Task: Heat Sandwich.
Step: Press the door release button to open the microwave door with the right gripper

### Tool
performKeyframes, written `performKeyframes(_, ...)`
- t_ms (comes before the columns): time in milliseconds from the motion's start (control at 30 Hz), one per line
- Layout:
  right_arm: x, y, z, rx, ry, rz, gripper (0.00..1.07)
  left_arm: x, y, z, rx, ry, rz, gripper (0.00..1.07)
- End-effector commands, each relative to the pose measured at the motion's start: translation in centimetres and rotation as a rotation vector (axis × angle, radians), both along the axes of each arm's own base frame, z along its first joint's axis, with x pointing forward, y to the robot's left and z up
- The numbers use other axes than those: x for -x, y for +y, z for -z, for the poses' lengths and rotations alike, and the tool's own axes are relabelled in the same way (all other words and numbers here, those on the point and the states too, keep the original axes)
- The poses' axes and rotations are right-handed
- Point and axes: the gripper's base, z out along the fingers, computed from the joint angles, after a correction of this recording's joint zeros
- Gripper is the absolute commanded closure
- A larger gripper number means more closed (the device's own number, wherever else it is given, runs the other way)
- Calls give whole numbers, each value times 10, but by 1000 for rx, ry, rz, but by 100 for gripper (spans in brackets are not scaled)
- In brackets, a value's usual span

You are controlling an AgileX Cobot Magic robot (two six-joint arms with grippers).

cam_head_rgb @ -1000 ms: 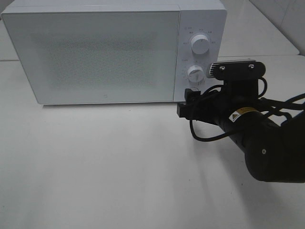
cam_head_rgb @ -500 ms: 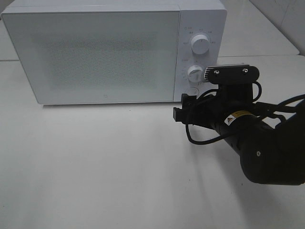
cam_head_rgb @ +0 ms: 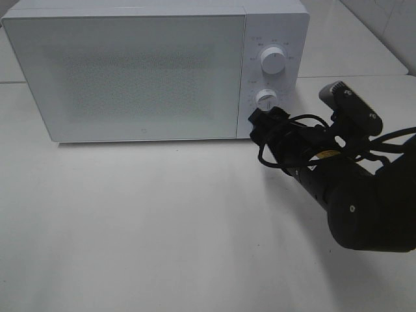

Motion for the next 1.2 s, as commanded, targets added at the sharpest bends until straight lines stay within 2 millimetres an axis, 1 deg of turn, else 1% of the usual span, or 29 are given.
performKeyframes(33,0,1,0,-178,24,59,36,1,0,-1,6,-17,-4,9)
performKeyframes(67,0,2,0,-299,41,104,39,1,0,-1,6,-17,-4,9)
performKeyframes(100,0,1,0,-353,47,125,40,1,0,-1,6,-17,-4,9)
performKeyframes(167,0,1,0,-447,59,163,44,1,0,-1,6,-17,-4,9)
performKeyframes(200,0,1,0,-447,59,163,44,1,0,-1,6,-17,-4,9)
performKeyframes(233,0,1,0,-556,73,203,50,1,0,-1,6,-17,-4,9)
performKeyframes(300,0,1,0,-653,87,238,56,1,0,-1,6,-17,-4,9)
performKeyframes(333,0,2,1,-741,103,272,63,1,0,-1,6,-17,-4,9)
performKeyframes(367,0,2,1,-741,103,272,63,1,0,-1,6,-17,-4,9)
performKeyframes(433,1,2,2,-777,117,290,71,1,0,-1,6,-17,-4,9)
performKeyframes(467,1,1,3,-781,127,300,76,1,0,-1,6,-17,-4,9)
performKeyframes(500,1,0,4,-779,138,315,86,1,0,-1,6,-17,-4,9)
performKeyframes(533,1,0,4,-779,138,315,86,1,0,-1,6,-17,-4,9)
performKeyframes(600,2,0,6,-781,159,337,95,1,0,-1,6,-17,-4,9)
performKeyframes(633,3,-1,7,-781,172,354,104,1,0,-1,6,-17,-4,9)
performKeyframes(667,2,-2,8,-781,175,359,107,1,0,-1,6,-17,-4,9)
performKeyframes(833,2,-2,10,-777,177,362,107,1,0,-1,6,-17,-4,9)
performKeyframes(1033,2,-1,19,-748,195,365,107,1,0,-1,6,-17,-4,9)
performKeyframes(1200,-5,6,22,-749,191,350,107,1,0,-1,6,-17,-4,9)
